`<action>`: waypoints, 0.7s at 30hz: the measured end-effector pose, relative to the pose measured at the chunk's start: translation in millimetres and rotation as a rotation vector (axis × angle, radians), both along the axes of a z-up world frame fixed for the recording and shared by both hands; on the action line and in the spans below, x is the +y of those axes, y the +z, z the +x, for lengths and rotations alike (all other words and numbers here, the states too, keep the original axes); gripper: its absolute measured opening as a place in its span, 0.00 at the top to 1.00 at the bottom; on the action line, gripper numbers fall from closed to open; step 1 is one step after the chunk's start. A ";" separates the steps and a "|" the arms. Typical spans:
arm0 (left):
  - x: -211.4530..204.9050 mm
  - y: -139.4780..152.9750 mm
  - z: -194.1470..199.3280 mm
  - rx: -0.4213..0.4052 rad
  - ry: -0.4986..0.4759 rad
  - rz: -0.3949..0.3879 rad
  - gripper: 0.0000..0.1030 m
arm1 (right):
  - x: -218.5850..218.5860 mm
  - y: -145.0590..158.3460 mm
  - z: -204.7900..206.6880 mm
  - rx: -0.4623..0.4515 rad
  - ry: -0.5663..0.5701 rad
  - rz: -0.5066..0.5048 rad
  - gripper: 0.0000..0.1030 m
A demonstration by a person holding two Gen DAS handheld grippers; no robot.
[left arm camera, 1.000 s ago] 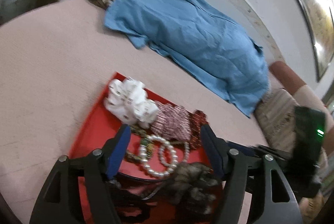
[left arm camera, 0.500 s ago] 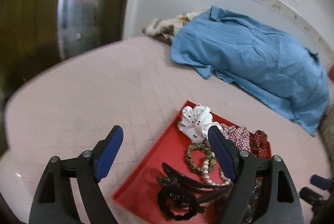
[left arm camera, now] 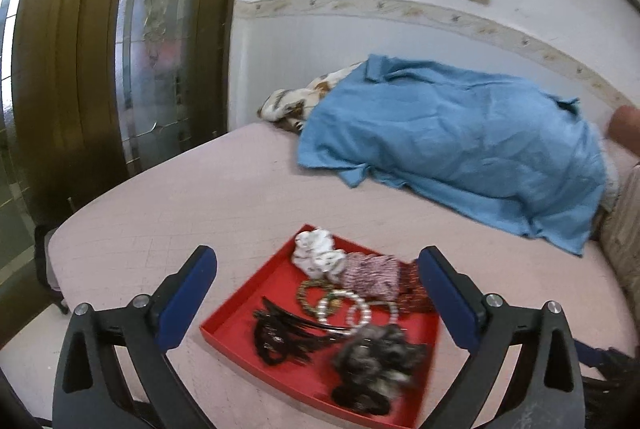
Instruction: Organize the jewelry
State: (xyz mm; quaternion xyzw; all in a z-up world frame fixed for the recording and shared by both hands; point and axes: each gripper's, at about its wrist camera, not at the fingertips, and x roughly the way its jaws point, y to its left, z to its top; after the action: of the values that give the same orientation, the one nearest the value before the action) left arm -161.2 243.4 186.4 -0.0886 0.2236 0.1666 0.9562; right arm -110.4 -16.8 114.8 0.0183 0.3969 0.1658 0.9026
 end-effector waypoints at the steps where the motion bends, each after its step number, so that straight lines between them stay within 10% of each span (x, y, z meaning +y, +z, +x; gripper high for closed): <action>1: -4.3 5.6 -5.4 -0.016 0.002 0.002 0.02 | -4.1 1.2 -1.5 -0.003 -0.007 0.004 0.34; 14: -63.1 51.6 -52.4 -0.169 0.092 0.235 0.00 | -40.9 19.1 -33.1 -0.122 -0.069 0.034 0.22; 21: -90.2 30.4 -36.6 -0.036 -0.058 0.204 0.00 | -44.9 18.1 -39.3 -0.143 -0.067 0.035 0.20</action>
State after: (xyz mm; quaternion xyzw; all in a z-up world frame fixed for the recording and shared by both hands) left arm -197.9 153.1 216.8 0.0125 0.1907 0.1592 0.9686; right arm -149.7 -61.7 132.8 0.0354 0.3275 0.1431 0.9333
